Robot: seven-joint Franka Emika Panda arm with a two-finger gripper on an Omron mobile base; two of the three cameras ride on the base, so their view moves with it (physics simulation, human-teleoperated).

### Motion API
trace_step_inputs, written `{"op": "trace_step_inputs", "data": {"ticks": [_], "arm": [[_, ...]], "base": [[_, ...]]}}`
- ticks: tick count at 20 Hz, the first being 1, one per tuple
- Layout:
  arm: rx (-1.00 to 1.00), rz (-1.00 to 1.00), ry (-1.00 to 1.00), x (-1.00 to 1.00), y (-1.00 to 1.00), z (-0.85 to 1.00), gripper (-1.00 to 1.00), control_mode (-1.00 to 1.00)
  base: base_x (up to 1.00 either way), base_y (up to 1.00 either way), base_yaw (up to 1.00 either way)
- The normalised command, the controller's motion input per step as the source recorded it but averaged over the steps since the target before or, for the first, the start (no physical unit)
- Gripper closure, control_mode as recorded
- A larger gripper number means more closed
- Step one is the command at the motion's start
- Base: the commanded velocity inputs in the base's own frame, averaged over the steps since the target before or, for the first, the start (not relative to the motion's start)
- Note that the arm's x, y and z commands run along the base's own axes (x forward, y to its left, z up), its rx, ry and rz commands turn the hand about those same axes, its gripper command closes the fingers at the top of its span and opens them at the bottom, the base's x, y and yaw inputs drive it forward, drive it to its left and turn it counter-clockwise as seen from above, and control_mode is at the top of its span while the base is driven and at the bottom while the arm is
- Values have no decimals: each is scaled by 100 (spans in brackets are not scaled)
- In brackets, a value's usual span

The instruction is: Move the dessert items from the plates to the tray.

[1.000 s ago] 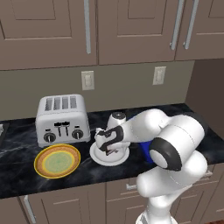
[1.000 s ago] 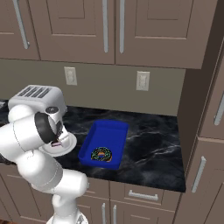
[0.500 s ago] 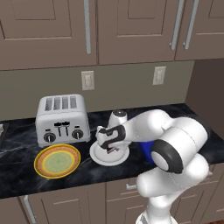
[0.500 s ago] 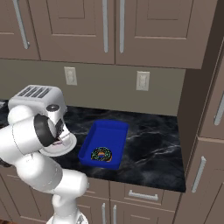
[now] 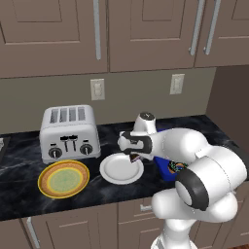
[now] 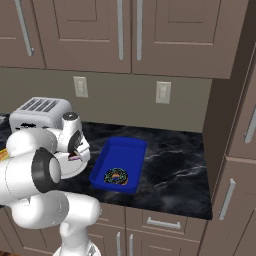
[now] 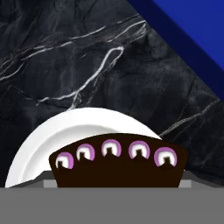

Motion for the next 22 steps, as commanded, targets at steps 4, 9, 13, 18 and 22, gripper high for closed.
{"op": "trace_step_inputs", "data": {"ticks": [4, 9, 13, 18, 22], "arm": [[0, 0, 0, 7, -36, 33, 100, -100], [0, 0, 1, 14, -51, 20, 100, -100], [0, 0, 2, 10, -70, 3, 100, -100], [-1, 0, 8, 5, -65, 3, 100, -100], [-3, 2, 9, 7, -56, 0, 100, -100]], "base": [[0, 0, 0], [0, 0, 0], [0, 0, 0], [0, 0, 0], [0, 0, 0]]}}
